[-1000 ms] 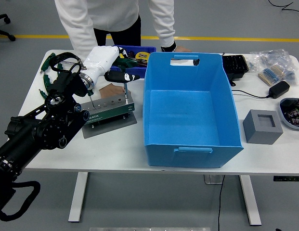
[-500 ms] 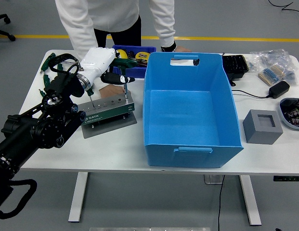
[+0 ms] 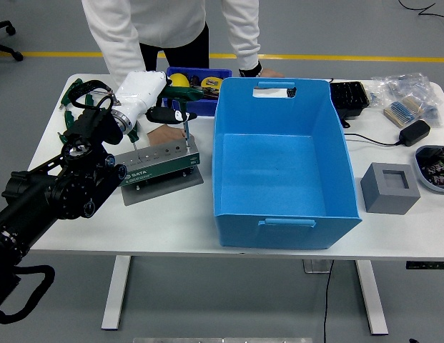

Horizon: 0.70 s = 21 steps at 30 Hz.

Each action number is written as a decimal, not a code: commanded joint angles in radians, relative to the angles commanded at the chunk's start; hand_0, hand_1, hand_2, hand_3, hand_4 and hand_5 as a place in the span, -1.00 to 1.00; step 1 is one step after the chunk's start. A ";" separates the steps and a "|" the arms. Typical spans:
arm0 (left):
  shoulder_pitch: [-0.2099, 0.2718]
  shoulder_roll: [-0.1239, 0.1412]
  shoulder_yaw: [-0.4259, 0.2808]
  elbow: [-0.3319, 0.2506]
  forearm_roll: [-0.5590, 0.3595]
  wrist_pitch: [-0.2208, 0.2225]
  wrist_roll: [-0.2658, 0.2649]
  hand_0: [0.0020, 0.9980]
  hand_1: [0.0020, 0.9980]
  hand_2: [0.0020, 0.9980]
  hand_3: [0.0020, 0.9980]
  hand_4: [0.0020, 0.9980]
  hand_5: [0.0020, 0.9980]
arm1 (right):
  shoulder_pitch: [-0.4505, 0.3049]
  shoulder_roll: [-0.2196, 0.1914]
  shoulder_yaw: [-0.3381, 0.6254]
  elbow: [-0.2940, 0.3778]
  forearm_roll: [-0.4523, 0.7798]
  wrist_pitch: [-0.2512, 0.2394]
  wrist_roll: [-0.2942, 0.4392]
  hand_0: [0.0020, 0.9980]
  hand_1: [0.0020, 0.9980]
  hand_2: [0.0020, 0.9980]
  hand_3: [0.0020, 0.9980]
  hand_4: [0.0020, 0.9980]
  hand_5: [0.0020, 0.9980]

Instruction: Lift tool from toolbox,place it in box,lift tool from toolbox,place it in box

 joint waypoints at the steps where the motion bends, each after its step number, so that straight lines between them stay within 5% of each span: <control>1: 0.001 0.000 0.001 0.002 -0.005 -0.001 0.001 -0.56 -0.85 -0.78 -0.72 1.00 0.40 | -0.001 0.000 0.001 0.000 -0.002 0.000 -0.001 0.45 0.41 0.49 0.18 0.66 0.46; 8: 0.013 0.001 0.011 0.014 -0.053 0.012 0.001 -0.61 -0.92 -0.84 -0.83 1.00 0.40 | -0.005 0.002 0.003 0.001 -0.005 0.000 -0.001 0.45 0.40 0.49 0.18 0.66 0.46; 21: 0.014 0.005 0.021 0.011 -0.117 0.123 -0.055 -0.64 -1.00 -0.94 -0.93 1.00 0.38 | -0.004 0.002 -0.003 0.001 0.005 0.001 0.001 0.45 0.40 0.49 0.17 0.66 0.46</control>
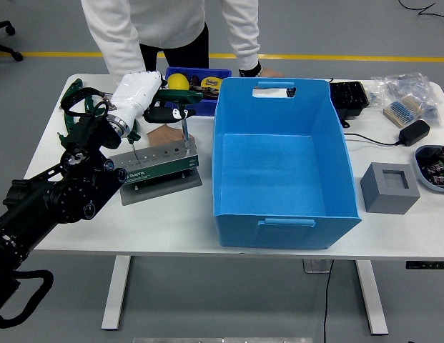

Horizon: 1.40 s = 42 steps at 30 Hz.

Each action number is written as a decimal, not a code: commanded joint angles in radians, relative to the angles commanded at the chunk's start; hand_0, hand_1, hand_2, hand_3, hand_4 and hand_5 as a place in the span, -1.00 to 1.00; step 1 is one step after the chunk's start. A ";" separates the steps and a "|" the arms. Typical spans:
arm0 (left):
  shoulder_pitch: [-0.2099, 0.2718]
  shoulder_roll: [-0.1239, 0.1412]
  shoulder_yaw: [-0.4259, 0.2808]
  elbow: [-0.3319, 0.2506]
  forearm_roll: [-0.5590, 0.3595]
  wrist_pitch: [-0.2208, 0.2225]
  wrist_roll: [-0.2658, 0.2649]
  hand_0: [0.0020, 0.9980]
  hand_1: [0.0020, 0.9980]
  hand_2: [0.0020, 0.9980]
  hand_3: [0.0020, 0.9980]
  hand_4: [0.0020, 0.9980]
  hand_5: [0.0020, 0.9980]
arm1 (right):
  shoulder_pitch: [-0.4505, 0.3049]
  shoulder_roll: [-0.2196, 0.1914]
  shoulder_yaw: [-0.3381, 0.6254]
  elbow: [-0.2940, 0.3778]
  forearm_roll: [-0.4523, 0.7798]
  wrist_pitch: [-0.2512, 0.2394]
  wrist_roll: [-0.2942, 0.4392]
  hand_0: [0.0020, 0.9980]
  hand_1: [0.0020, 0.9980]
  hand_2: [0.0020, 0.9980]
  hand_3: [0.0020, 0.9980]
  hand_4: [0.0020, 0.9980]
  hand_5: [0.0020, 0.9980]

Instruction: Lift tool from toolbox,place it in box,lift tool from toolbox,place it in box

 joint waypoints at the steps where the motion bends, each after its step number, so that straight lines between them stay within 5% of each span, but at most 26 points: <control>1: 0.000 0.001 0.000 -0.001 -0.005 0.005 -0.005 -0.64 -1.00 -0.94 -0.93 1.00 0.38 | 0.000 0.000 0.000 0.000 0.001 0.000 0.000 0.45 0.40 0.49 0.17 0.66 0.46; 8: 0.001 0.011 -0.005 -0.017 -0.029 0.022 -0.031 -0.64 -1.00 -0.95 -0.96 0.97 0.30 | 0.001 -0.001 -0.003 -0.001 0.005 0.001 0.001 0.45 0.40 0.49 0.17 0.66 0.46; 9: 0.001 0.012 -0.005 -0.019 -0.031 0.022 -0.033 -0.63 -1.00 -0.95 -0.97 0.80 0.27 | 0.001 -0.001 -0.003 -0.001 0.005 0.001 0.001 0.45 0.40 0.49 0.18 0.66 0.45; 17: -0.004 0.034 -0.011 -0.080 -0.044 0.013 -0.033 -0.63 -1.00 -0.95 -0.97 0.69 0.25 | 0.001 -0.002 -0.006 -0.002 0.011 0.001 0.002 0.45 0.40 0.49 0.18 0.66 0.46; 42: -0.099 0.175 0.042 -0.376 -0.077 -0.045 0.000 -0.63 -1.00 -0.97 -0.99 0.58 0.19 | -0.002 -0.004 -0.007 -0.006 0.018 -0.001 0.002 0.45 0.40 0.48 0.18 0.66 0.46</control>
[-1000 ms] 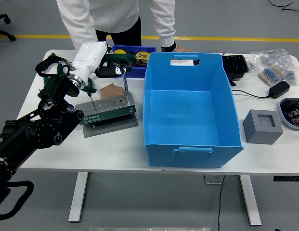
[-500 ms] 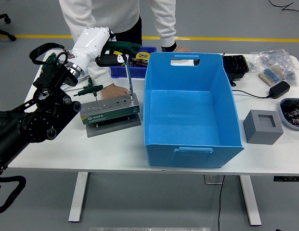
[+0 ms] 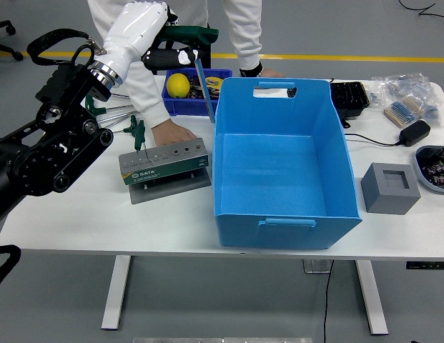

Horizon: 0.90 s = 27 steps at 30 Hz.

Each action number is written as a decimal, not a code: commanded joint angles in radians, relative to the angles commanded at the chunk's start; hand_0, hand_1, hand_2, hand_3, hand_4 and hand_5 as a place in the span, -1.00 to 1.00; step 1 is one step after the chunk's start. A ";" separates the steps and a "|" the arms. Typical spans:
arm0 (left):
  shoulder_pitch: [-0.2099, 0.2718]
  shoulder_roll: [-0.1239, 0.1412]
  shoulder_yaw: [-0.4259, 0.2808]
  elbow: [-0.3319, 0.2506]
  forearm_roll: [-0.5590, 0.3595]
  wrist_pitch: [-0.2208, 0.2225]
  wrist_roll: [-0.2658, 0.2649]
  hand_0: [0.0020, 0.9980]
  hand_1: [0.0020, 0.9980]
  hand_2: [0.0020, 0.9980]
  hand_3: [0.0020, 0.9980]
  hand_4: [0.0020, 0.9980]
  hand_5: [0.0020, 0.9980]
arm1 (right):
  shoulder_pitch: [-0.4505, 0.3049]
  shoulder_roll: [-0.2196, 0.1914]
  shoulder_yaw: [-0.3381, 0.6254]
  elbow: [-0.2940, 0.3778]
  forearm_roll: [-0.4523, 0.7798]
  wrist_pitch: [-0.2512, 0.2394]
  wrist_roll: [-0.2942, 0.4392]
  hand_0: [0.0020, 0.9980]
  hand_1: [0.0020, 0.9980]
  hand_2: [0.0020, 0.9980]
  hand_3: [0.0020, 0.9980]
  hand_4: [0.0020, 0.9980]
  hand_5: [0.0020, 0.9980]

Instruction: Lift tool from toolbox,place it in box,lift tool from toolbox,place it in box

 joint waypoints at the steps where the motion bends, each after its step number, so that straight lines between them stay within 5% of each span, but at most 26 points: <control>1: -0.004 0.003 -0.001 -0.013 -0.001 0.000 0.001 -0.63 -1.00 -0.97 -0.99 0.58 0.19 | 0.000 0.000 0.001 0.000 -0.001 0.000 0.000 0.45 0.40 0.48 0.18 0.66 0.46; 11: -0.006 -0.022 0.033 -0.166 -0.060 0.006 0.024 -0.63 -1.00 -0.97 -0.99 0.58 0.18 | -0.002 0.000 0.002 0.000 -0.005 0.000 -0.001 0.45 0.40 0.48 0.17 0.66 0.46; 19: -0.010 -0.050 0.234 -0.175 -0.118 0.022 0.009 -0.61 -1.00 -0.95 -0.96 0.57 0.18 | 0.000 -0.001 -0.001 0.000 0.002 0.000 0.000 0.45 0.40 0.48 0.17 0.66 0.46; 21: -0.013 -0.055 0.293 -0.166 -0.126 0.018 0.005 -0.53 -0.86 -0.78 -0.79 0.63 0.24 | 0.001 -0.002 -0.003 0.001 0.006 0.000 0.001 0.45 0.40 0.48 0.18 0.66 0.46; 26: -0.024 -0.065 0.398 -0.158 -0.145 -0.018 -0.014 -0.53 -0.86 -0.78 -0.79 0.63 0.24 | 0.003 -0.004 -0.003 0.001 0.005 0.000 0.001 0.45 0.40 0.48 0.18 0.66 0.46; 27: -0.025 -0.068 0.408 -0.156 -0.145 -0.029 -0.017 -0.33 -0.48 -0.37 -0.14 0.69 0.27 | 0.003 -0.004 -0.002 0.001 0.004 0.000 0.001 0.46 0.40 0.48 0.18 0.66 0.46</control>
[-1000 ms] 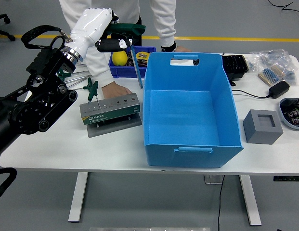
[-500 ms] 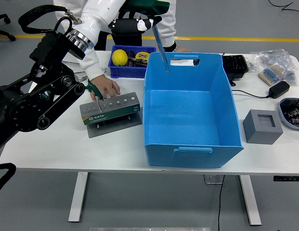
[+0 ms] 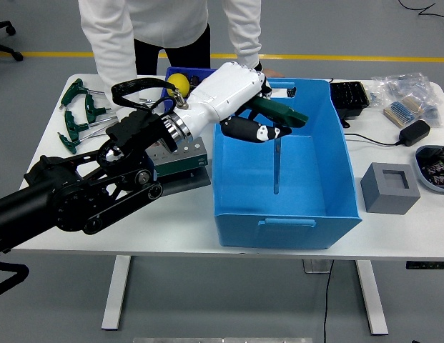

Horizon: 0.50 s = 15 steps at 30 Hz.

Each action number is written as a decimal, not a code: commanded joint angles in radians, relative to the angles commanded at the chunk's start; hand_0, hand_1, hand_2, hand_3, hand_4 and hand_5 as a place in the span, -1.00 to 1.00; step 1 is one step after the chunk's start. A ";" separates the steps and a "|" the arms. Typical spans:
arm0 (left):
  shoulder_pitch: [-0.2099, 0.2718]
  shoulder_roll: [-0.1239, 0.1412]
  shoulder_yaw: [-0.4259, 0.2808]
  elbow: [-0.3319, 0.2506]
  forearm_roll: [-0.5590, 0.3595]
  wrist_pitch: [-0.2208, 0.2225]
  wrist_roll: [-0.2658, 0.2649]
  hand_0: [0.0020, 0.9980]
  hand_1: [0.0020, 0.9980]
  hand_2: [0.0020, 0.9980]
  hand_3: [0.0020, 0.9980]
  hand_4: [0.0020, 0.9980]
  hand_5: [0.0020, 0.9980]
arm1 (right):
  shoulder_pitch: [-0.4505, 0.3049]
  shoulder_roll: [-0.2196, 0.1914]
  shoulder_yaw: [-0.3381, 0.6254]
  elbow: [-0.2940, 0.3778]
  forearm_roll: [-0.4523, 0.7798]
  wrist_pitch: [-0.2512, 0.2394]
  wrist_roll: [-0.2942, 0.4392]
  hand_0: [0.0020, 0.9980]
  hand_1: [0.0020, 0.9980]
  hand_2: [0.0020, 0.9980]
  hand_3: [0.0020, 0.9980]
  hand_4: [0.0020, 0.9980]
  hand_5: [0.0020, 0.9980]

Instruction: Lift tool from toolbox,place it in box,lift tool from toolbox,place it in box

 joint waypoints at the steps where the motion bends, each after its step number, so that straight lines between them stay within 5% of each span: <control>1: -0.001 -0.003 0.006 0.003 0.000 -0.007 -0.004 -0.33 -0.48 -0.37 -0.14 0.69 0.27 | 0.000 0.000 0.001 0.000 -0.001 0.000 0.000 0.46 0.40 0.48 0.18 0.66 0.46; 6: -0.002 -0.017 0.019 0.028 0.000 -0.035 -0.024 -0.33 -0.48 -0.37 -0.14 0.69 0.27 | -0.002 -0.001 0.005 0.000 -0.008 0.000 -0.002 0.46 0.40 0.48 0.18 0.66 0.46; 7: -0.001 -0.018 0.020 0.031 0.000 -0.038 -0.027 -0.18 -0.14 0.11 0.28 0.72 0.28 | -0.002 -0.001 0.005 0.000 -0.009 -0.001 -0.002 0.46 0.39 0.48 0.18 0.66 0.45; 15: -0.001 -0.035 0.025 0.036 -0.004 -0.035 -0.046 -0.14 -0.03 0.20 0.35 0.70 0.26 | -0.005 -0.002 0.010 0.001 -0.017 -0.001 -0.004 0.46 0.39 0.48 0.18 0.66 0.45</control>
